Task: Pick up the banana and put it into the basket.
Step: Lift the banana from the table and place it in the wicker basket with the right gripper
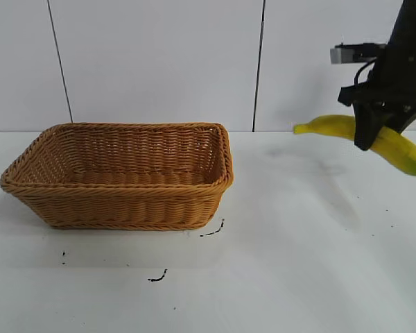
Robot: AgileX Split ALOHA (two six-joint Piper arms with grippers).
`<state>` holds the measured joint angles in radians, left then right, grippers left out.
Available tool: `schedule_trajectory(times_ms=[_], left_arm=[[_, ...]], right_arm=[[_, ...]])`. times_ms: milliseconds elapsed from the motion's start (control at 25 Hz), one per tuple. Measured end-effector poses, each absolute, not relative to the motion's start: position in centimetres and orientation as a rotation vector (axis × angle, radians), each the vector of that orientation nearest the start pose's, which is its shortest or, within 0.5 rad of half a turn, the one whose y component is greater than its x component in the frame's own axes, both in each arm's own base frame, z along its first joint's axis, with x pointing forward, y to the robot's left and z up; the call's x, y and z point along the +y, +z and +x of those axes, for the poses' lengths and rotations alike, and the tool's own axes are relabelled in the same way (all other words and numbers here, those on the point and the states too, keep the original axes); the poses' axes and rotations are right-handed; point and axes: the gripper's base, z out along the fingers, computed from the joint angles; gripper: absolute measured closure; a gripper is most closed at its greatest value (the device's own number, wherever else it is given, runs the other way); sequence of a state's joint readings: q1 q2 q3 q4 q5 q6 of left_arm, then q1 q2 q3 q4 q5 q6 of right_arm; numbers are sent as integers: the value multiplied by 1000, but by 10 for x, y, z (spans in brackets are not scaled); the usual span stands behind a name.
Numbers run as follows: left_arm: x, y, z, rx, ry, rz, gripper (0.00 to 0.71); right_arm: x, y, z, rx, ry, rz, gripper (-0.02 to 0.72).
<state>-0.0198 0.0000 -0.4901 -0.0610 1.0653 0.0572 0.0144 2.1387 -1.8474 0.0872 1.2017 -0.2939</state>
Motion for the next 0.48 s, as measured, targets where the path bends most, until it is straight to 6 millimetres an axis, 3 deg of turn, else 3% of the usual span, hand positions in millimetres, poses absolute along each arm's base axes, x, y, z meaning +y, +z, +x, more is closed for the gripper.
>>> schedule_trajectory(times_ms=[240,400,480], left_arm=[[-5,274,-4,2056,-50,82,15],[-5,274,-4,2056,-50,82,15],[-5,274,-4,2056,-50,82,15]], right_arm=[[16,257,458,2832,50,-355,386],[42,262,457,2813,8,-455,386],[65,262,454,2800,-5,-534,386]])
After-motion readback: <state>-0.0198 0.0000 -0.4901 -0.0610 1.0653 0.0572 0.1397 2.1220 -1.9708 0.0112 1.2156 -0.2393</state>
